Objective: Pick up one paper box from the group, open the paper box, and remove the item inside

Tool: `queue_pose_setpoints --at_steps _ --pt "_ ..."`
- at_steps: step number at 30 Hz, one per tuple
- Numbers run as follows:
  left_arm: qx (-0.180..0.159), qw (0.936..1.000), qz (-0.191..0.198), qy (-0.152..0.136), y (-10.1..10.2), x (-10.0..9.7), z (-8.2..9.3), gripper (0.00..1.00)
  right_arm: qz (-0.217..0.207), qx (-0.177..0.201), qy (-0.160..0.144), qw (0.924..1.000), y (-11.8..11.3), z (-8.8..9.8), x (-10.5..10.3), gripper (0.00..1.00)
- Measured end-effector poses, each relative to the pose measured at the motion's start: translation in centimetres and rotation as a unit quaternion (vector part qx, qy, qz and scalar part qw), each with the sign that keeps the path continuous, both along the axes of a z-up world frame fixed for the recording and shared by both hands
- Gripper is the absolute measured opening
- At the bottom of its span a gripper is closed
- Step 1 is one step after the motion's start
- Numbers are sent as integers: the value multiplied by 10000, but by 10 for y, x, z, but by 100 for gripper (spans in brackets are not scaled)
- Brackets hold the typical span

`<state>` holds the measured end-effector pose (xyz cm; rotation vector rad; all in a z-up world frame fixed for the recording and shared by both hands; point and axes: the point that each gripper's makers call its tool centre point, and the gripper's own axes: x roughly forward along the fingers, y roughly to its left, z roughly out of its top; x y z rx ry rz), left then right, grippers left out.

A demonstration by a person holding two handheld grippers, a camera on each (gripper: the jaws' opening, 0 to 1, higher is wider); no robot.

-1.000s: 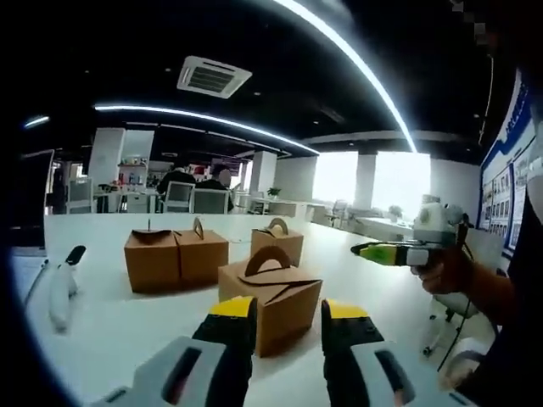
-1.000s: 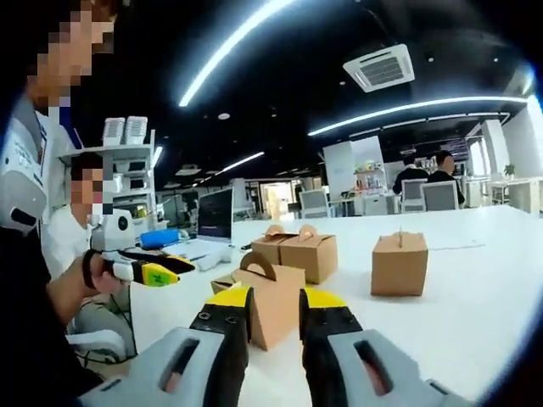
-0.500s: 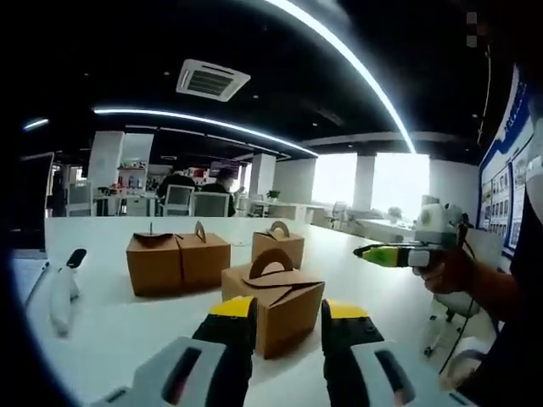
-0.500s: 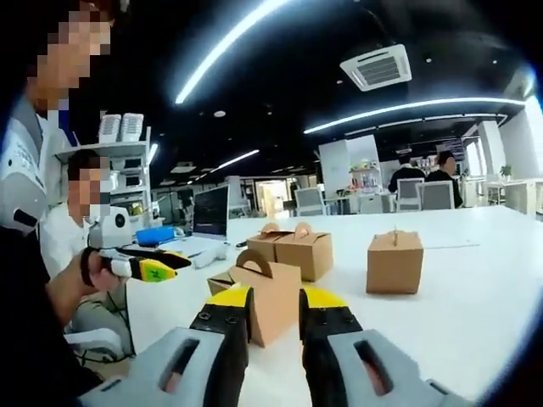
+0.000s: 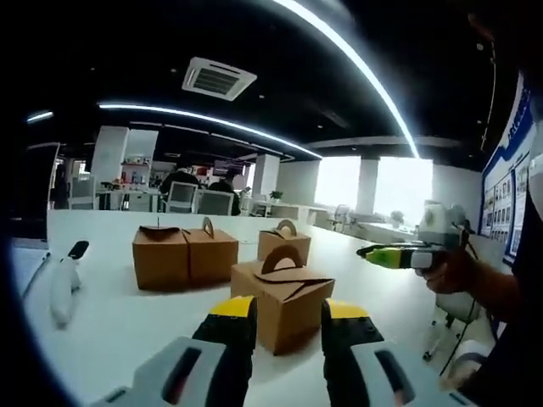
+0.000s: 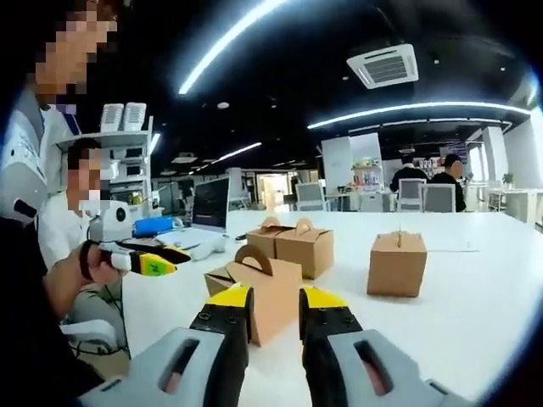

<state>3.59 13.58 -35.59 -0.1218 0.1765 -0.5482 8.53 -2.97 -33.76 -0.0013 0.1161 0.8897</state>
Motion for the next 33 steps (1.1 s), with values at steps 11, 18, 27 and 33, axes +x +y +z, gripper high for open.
queue_pose_setpoints --at_steps 11,18,27,33 --pt "-87 9999 41 81 5 3 -7 32 -17 -247 -8 9997 4 2 9 23" --pt "-147 9998 91 139 13 3 -14 32 108 -594 -115 9981 16 7 9 22" --pt "-173 9998 0 136 6 8 -12 33 70 -582 -240 9980 17 19 9 23" --pt "-89 9996 -94 261 2 7 -16 31 -3 -738 -185 9971 15 7 12 23"
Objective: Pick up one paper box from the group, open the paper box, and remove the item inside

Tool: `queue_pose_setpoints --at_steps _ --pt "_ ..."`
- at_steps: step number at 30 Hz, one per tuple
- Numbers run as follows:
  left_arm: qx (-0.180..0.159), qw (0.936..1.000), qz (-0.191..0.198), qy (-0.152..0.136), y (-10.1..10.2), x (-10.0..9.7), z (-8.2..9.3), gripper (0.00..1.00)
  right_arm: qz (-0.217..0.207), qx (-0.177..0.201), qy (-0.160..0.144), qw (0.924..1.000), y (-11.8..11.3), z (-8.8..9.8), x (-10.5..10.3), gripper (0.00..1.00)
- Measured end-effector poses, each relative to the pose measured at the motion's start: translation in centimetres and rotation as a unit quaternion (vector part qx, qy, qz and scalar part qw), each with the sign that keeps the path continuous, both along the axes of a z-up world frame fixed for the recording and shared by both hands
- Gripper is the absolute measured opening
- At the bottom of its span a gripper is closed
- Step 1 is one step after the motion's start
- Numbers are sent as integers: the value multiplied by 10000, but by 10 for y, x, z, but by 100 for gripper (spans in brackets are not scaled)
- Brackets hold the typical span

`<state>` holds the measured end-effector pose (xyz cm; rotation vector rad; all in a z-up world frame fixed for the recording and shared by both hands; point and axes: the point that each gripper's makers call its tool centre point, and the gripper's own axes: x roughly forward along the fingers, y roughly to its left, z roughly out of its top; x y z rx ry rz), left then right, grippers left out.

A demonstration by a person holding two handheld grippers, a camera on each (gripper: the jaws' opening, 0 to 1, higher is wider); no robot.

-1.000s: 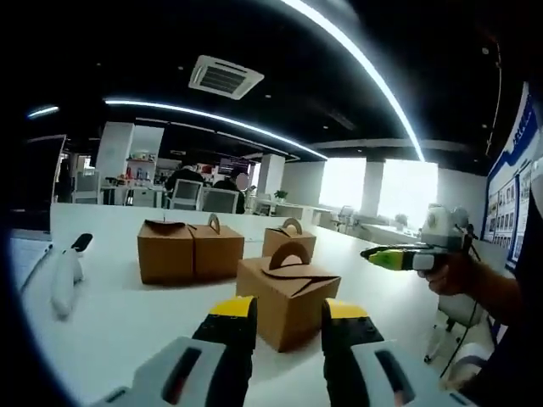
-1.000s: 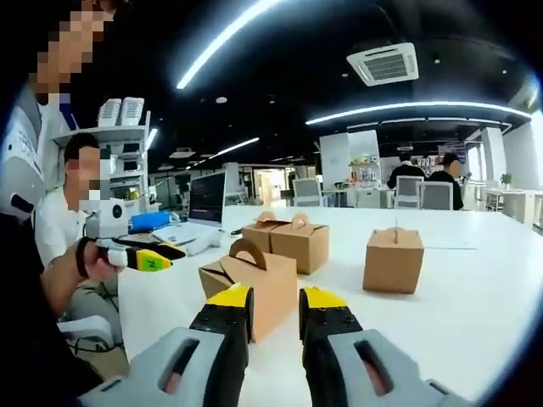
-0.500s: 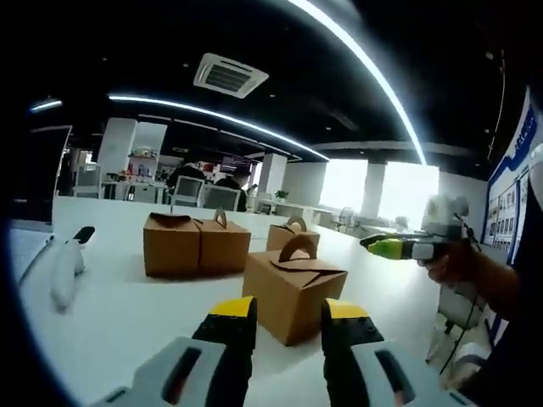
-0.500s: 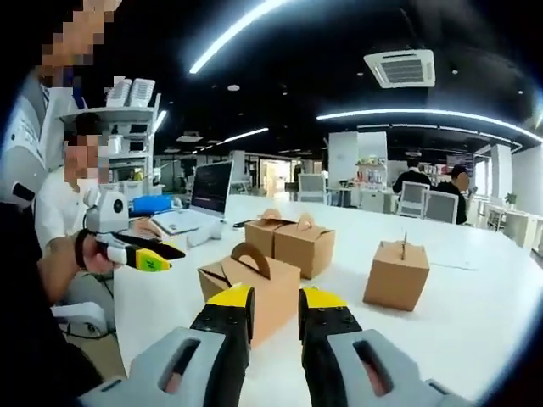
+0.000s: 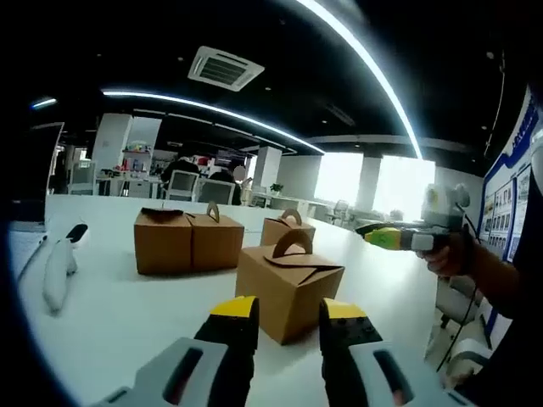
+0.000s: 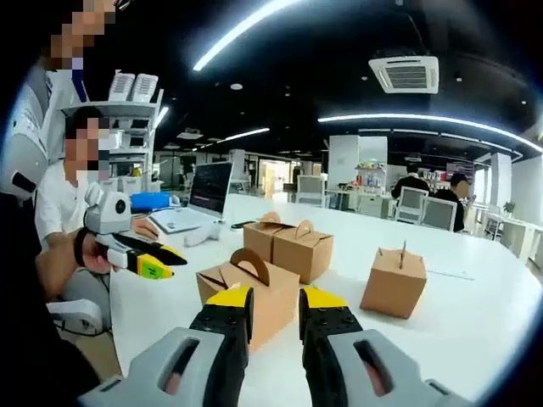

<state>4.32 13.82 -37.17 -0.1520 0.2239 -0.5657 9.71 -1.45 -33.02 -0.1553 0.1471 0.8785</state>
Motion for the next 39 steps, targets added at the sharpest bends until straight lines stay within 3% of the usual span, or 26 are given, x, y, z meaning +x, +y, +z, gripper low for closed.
queue_pose_setpoints --at_steps 6,15,21,26,31,32,34,39 --pt "-17 10000 12 -70 0 2 5 34 92 230 -82 9997 7 12 -3 22" --pt "-52 9999 -21 159 1 -10 -5 34 58 -50 -145 9999 9 6 -8 23" --pt "-56 10000 17 33 0 -12 -1 33 139 -64 -200 9997 9 10 -14 23" --pt "-51 9999 43 87 -1 -11 -6 33 186 -352 -635 9972 7 25 -13 22" --pt "-55 10000 17 73 -3 -11 -6 33 495 -1198 -1143 9850 21 29 -11 21" --pt "-91 9999 -12 65 -4 -12 -5 33 658 -1671 -1295 9752 29 25 -12 21" --pt "-152 9998 -23 86 -5 -12 -4 33 797 -2118 -1444 9633 40 21 -11 19" --pt "-103 9999 23 93 -2 -13 -5 33 1221 -2644 -1379 9467 72 7 -13 19"
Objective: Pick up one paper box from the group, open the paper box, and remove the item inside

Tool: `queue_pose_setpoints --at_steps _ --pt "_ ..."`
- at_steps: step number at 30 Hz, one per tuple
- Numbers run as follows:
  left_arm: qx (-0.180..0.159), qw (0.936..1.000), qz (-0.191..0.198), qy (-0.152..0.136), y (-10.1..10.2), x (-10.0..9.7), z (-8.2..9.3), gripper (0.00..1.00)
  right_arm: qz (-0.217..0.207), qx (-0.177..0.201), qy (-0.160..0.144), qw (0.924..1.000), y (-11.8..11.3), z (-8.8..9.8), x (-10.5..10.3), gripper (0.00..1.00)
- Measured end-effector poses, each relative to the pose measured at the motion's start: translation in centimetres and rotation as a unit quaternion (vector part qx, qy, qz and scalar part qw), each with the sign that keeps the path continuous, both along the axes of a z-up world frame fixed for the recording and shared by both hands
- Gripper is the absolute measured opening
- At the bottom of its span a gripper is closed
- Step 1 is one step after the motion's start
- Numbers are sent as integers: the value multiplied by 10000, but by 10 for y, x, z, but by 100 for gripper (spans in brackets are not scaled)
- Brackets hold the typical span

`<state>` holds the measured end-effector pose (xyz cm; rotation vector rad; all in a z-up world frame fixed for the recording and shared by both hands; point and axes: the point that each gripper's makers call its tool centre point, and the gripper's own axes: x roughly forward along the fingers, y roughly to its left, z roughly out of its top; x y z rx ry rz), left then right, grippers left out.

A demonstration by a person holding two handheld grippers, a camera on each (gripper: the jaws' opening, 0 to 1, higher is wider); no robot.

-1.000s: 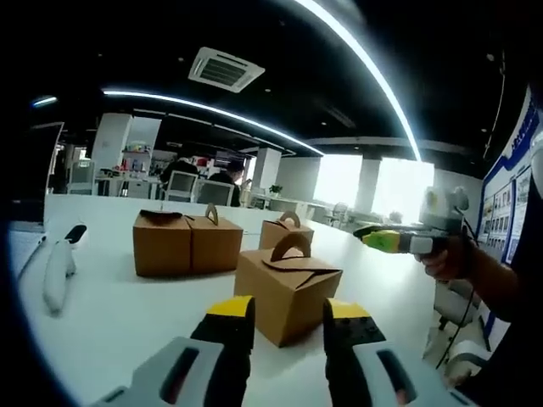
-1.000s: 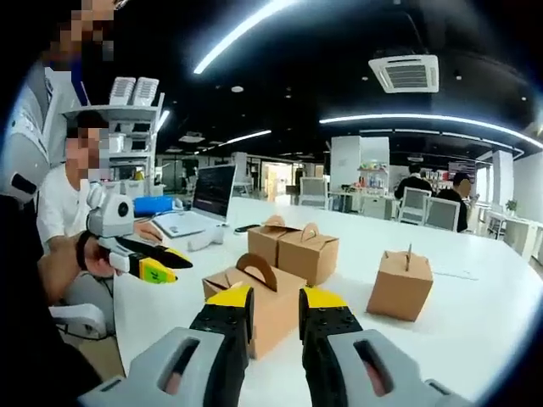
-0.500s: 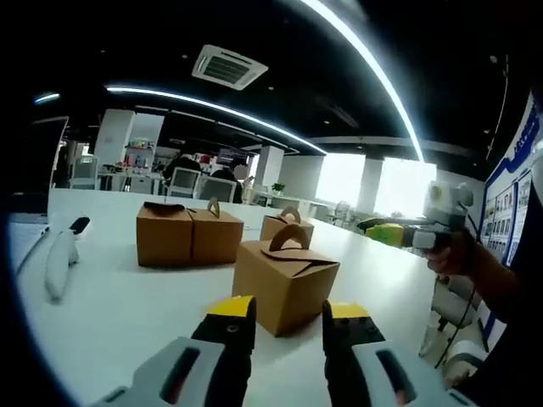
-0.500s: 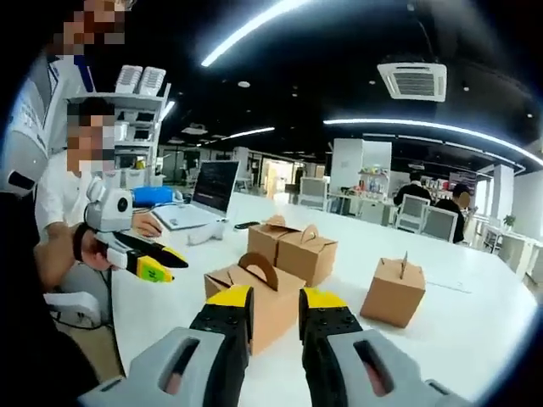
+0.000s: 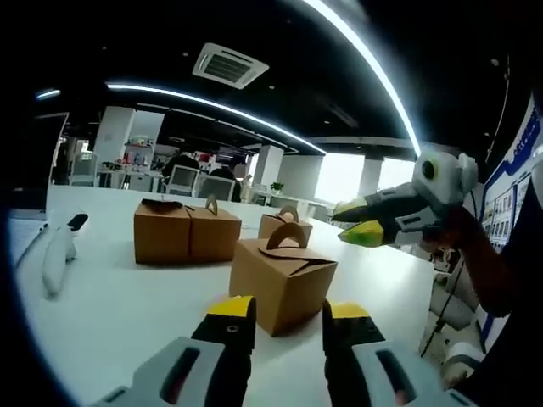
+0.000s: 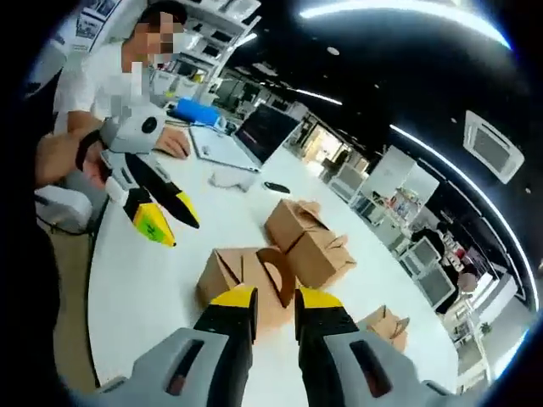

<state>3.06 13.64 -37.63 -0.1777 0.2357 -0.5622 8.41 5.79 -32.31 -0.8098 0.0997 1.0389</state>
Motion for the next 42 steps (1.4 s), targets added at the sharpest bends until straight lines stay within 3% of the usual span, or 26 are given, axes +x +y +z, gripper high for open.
queue_pose_setpoints --at_steps 9,20,26,34,37,39,42 --pt "-74 9999 126 -17 9 -2 2 33 81 -367 -30 9993 16 -14 -1 15" --pt "-85 9999 133 39 9 1 -1 33 -24 -823 -202 9964 11 -34 1 13" --pt "-376 9990 -7 -244 1 6 18 33 -173 -703 -177 9972 11 -35 2 13" --pt "-393 9987 -186 -258 -13 9 20 33 -388 -321 297 9983 10 -40 2 6" --pt "-385 9989 -126 -217 -13 16 19 33 -372 -343 265 9984 11 -40 1 6" --pt "-390 9989 -93 -234 -12 21 21 33 -202 -558 -35 9982 13 -40 1 5" --pt "-264 9992 -34 -291 -11 32 25 33 -232 -482 -24 9986 12 -41 0 4"
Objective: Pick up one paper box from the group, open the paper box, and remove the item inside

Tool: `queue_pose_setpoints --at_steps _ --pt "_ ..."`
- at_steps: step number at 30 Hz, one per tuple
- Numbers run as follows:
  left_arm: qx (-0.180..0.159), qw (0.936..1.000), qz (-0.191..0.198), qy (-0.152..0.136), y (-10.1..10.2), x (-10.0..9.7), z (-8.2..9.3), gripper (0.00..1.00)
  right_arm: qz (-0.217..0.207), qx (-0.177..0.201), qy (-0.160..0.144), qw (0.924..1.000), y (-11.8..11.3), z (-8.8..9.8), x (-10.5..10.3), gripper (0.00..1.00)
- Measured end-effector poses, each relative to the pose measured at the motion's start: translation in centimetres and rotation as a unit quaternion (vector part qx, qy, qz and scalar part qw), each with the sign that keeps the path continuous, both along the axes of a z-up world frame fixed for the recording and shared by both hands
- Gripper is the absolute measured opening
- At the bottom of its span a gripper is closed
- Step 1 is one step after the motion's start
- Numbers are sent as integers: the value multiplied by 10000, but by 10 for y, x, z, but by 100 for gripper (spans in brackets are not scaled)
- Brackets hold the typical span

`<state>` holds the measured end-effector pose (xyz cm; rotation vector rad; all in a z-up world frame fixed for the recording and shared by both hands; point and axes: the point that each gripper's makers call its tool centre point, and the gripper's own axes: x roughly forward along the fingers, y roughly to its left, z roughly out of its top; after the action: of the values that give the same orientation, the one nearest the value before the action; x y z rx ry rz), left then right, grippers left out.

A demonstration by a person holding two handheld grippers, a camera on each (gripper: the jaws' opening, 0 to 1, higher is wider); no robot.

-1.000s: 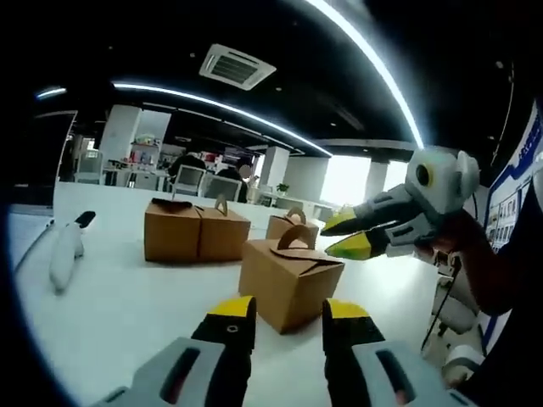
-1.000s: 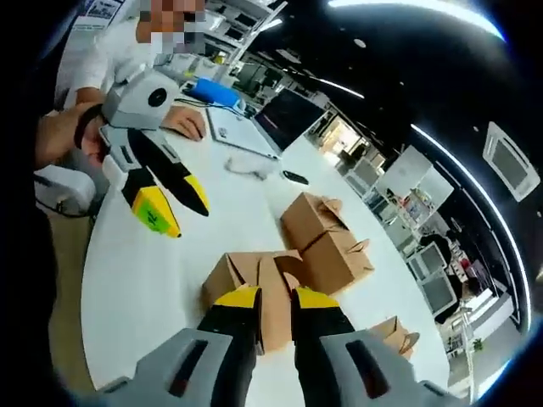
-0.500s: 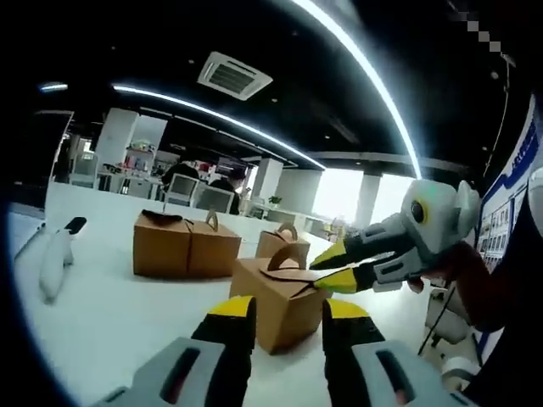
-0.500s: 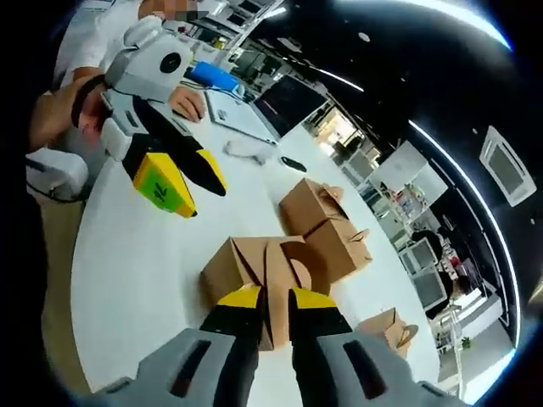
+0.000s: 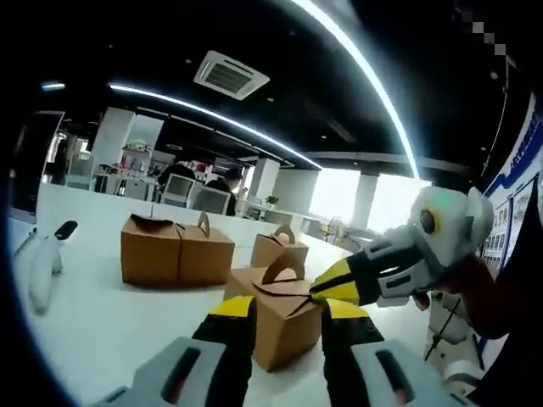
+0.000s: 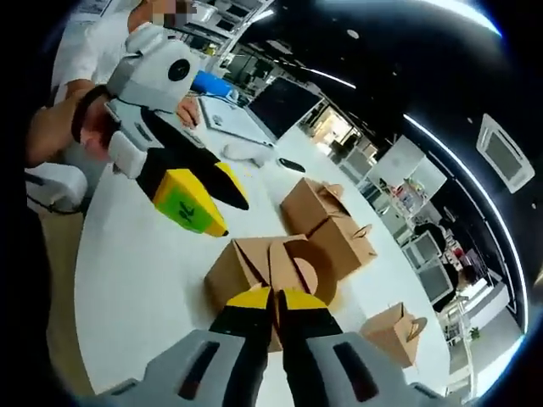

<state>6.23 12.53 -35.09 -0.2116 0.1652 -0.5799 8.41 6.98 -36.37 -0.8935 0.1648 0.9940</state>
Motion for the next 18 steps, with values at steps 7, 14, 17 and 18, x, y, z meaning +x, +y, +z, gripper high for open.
queue_pose_setpoints --at_steps 7,14,17,18 --pt "516 9986 51 -114 3 22 7 32 -35 250 -79 9996 -1 2 1 4" --pt "980 9943 -322 278 -10 32 -17 32 -147 549 90 9983 -2 2 3 3" --pt "947 9944 -370 300 -11 36 -17 32 -224 630 84 9977 -3 2 4 3" --pt "1067 9931 -389 283 -12 36 -17 32 -223 648 77 9976 -3 2 4 3"
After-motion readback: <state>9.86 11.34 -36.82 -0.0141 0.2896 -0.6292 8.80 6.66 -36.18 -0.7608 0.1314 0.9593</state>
